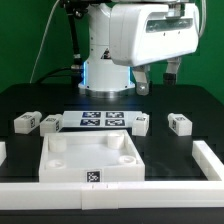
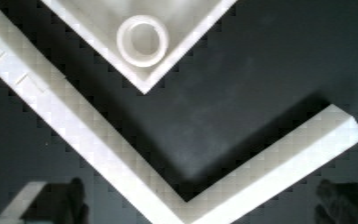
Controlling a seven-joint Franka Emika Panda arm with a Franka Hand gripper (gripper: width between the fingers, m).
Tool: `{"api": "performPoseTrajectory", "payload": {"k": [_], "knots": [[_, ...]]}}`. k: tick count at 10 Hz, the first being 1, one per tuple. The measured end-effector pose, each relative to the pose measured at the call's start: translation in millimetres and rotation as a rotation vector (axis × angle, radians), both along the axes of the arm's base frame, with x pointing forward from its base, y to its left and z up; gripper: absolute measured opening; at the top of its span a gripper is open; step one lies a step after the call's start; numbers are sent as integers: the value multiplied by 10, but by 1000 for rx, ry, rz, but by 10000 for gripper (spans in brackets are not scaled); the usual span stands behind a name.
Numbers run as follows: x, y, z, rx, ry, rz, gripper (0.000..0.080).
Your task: Assemble one leg
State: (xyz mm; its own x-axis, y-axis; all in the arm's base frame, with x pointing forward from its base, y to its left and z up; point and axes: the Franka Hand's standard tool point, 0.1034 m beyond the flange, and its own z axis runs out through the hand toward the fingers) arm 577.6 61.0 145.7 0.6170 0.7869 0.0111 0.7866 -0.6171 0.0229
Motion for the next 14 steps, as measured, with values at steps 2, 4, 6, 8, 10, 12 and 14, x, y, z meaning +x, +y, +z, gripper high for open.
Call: {"api": "performPoseTrajectory", "payload": {"k": [2, 4, 6, 8, 10, 12, 14], "knots": [[0, 0, 0, 0, 0, 0, 649], [-1, 0, -4, 0, 0, 0, 649], [-2, 0, -9, 0, 1, 0, 649], [-6, -2, -18, 0, 0, 4, 649], [-288, -102, -162, -1, -7, 123, 649], [-528, -265, -330, -4, 13, 288, 649], [-671, -455, -480, -10, 39, 447, 649]]}}
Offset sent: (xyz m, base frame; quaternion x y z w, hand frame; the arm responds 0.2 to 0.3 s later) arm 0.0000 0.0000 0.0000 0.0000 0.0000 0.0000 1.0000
